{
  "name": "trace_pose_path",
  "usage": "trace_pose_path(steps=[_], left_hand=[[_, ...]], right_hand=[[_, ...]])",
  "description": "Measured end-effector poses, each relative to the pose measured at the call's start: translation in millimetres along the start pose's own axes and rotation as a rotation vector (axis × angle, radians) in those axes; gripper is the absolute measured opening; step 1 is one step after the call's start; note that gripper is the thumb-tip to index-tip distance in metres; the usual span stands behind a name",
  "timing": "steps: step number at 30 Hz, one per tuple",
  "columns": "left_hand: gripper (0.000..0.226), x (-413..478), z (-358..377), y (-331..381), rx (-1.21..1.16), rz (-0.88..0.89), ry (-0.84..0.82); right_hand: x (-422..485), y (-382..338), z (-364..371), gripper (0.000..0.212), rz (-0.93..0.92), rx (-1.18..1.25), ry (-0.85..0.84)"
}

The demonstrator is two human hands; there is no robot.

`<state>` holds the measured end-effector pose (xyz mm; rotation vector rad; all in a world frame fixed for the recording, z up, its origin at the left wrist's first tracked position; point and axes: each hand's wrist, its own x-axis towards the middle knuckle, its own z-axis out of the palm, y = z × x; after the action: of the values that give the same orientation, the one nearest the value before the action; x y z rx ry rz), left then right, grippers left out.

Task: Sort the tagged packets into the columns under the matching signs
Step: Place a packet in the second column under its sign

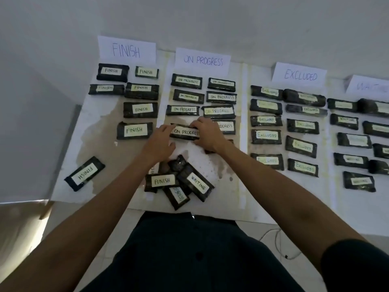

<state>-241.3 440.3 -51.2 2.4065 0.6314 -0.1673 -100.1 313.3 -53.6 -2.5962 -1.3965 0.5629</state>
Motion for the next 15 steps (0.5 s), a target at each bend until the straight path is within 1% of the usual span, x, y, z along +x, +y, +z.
trace_pose_path(steps=[3,6,7,9,11,13,15], left_hand=[[0.062,17.4,-2.8,-18.8,0.019,0.03,-0.047],[0.064,25.6,-0.1,-33.4,0.056,0.048,-0.134],[0.066,25.5,1.2,-35.4,0.09,0.07,-0.148],[0.067,19.4,2.9,-31.4,0.151,0.135,-0.125],[0.066,4.7,4.7,-19.0,0.134,0.222,-0.136],[0.069,-13.5,11.1,-8.0,0.127,0.357,-0.247],[0.074,-29.8,23.9,-1.9,0.201,0.466,-0.391]], right_hand=[[18.9,-5.5,12.3,0.054,0.059,-0.013,-0.023],[25.0,-9.3,20.2,0.054,0.102,-0.038,-0.038],[24.5,-10.1,20.9,0.053,0.112,-0.045,-0.034],[19.7,-10.5,21.0,0.054,0.123,-0.035,-0.015],[9.0,-11.7,19.2,0.055,0.148,0.023,0.007],[-5.4,-12.5,18.8,0.053,0.182,0.093,0.052],[-24.4,-12.9,20.6,0.05,0.218,0.147,0.105]])
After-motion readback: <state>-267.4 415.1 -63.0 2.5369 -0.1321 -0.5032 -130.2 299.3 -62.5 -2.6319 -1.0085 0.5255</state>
